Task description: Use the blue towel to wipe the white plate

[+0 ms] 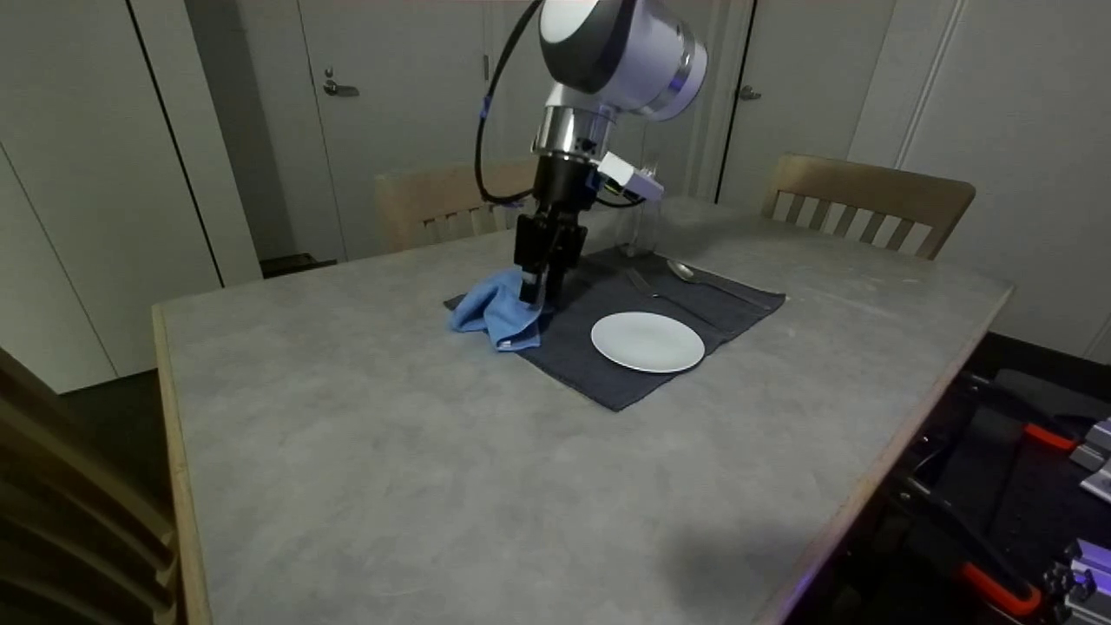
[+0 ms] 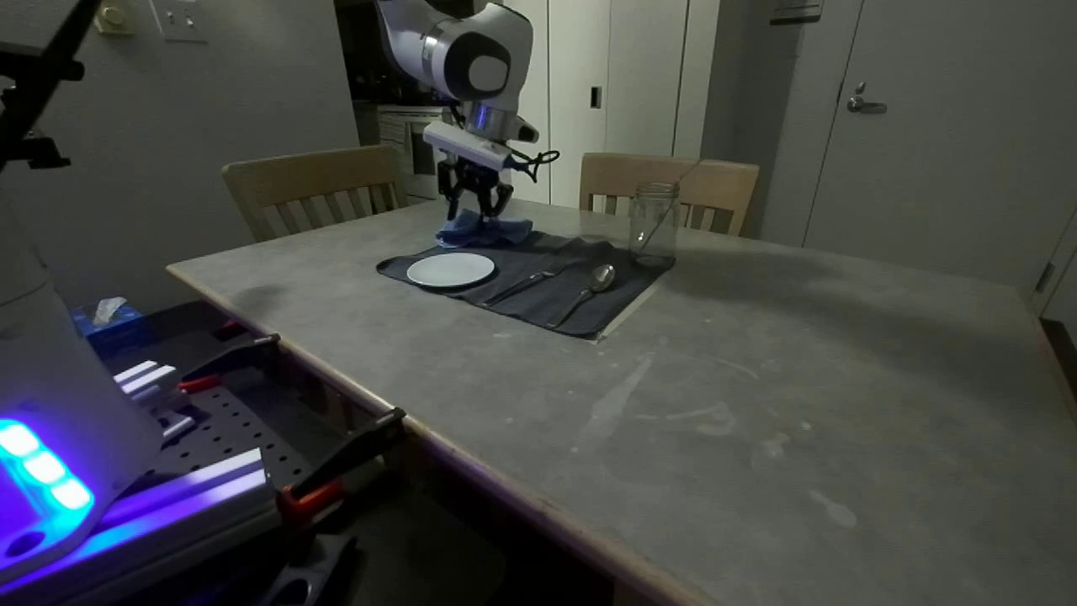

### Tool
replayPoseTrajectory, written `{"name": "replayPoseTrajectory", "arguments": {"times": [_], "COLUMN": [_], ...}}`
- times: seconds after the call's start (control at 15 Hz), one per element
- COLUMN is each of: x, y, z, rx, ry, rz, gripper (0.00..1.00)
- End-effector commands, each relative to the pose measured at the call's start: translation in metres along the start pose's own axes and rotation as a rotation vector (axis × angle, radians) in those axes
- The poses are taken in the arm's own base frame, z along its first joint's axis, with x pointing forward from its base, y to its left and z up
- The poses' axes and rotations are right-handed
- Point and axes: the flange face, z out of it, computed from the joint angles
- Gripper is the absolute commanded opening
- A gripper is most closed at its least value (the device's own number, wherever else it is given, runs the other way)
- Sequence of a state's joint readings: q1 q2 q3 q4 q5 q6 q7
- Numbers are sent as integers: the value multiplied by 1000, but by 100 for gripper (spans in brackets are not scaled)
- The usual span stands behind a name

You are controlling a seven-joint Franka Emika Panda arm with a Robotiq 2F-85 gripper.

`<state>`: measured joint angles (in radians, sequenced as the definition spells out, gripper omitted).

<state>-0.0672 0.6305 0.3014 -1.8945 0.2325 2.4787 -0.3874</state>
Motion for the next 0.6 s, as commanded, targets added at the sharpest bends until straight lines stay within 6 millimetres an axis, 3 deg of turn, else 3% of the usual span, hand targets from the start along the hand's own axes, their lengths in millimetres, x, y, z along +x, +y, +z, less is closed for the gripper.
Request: {"name": "replayPoseTrajectory", "arguments": {"times": [0.0, 0.13, 0.53], "x": [-25, -31, -39], "y": [-27, -38, -51], "z": [-26, -35, -47], "rx": [-33, -39, -45], "ry": [-65, -92, -137], "rz": [-24, -26, -48], "gripper": [93, 100, 100]}}
